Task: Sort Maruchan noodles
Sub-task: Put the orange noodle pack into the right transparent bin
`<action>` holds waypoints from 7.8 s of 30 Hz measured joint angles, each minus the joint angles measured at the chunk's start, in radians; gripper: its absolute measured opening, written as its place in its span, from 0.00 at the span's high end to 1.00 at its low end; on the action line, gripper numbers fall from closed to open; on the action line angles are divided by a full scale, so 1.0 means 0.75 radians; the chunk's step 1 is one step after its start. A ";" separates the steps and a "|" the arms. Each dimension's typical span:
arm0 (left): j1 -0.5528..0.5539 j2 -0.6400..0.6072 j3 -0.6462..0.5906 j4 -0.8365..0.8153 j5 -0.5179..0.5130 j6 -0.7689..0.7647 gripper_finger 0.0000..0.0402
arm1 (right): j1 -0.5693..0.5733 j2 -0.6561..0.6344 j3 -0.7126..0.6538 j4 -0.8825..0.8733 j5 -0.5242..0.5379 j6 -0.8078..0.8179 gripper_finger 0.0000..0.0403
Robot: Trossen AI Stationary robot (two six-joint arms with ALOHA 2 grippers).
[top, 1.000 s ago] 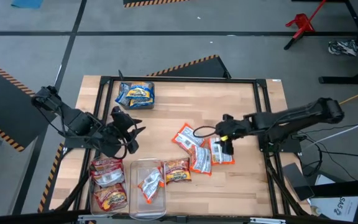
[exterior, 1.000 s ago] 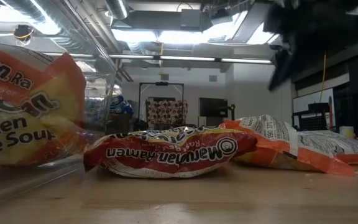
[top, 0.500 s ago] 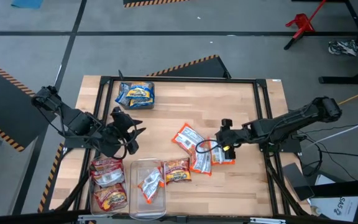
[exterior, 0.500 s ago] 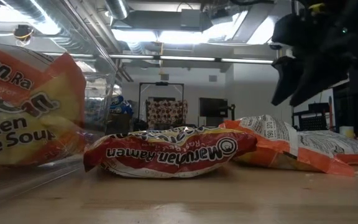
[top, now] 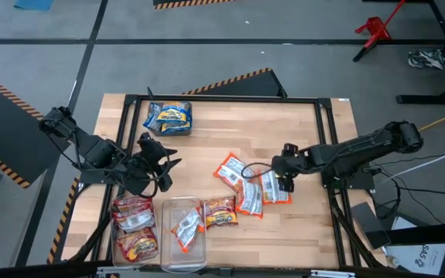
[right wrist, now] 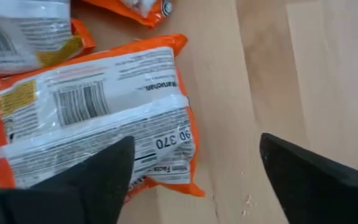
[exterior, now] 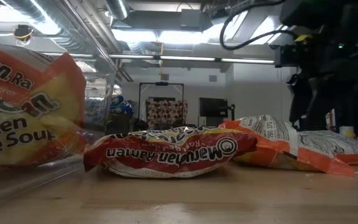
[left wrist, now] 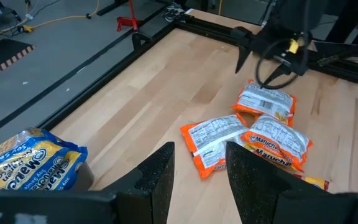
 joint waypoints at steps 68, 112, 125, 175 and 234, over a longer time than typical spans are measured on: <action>0.001 0.000 -0.001 0.004 -0.039 0.038 0.66 | -0.085 0.244 0.643 0.135 -0.338 -0.463 1.00; 0.004 -0.001 -0.001 -0.015 0.041 0.026 0.66 | 0.190 0.942 1.300 0.766 -0.686 -0.613 1.00; 0.007 -0.001 -0.001 -0.011 0.049 -0.041 0.66 | 0.191 0.942 1.300 0.758 -0.643 -0.646 1.00; -0.045 0.141 -0.078 0.626 0.683 -0.069 0.63 | 0.145 0.940 1.299 0.718 -0.539 -0.723 1.00; 0.460 0.297 -0.078 0.227 0.933 0.168 0.63 | -0.105 0.885 1.298 0.477 -0.327 -0.763 1.00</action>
